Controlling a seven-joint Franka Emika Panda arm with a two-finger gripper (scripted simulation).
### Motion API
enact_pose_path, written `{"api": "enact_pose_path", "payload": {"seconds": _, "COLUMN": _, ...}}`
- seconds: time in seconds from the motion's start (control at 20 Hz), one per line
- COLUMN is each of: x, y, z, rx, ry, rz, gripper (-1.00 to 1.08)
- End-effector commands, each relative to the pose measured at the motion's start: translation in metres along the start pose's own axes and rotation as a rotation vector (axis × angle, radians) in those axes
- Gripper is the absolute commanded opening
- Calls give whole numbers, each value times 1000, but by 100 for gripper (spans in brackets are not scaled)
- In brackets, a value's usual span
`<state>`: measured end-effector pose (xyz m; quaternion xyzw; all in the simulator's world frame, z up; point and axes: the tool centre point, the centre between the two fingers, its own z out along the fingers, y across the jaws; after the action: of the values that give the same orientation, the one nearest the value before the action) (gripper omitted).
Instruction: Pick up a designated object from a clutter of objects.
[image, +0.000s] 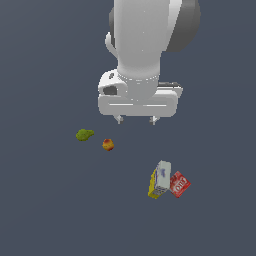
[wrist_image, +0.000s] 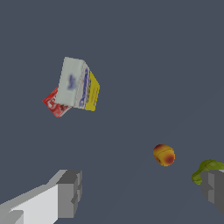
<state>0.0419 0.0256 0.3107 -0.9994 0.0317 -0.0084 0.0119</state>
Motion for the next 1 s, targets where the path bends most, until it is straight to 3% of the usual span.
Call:
{"api": "enact_pose_path", "payload": {"seconds": 0.0, "x": 12, "y": -9, "z": 8, "rx": -3, "ry": -2, "rz": 18, "gripper": 100}}
{"api": "enact_pose_path", "payload": {"seconds": 0.5, "x": 68, "y": -55, "z": 61, "rx": -17, "ry": -10, "rz": 114, "gripper": 100}}
{"api": "enact_pose_path", "payload": {"seconds": 0.95, "x": 95, "y": -86, "z": 100, "rx": -24, "ry": -13, "rz": 174, "gripper": 100}}
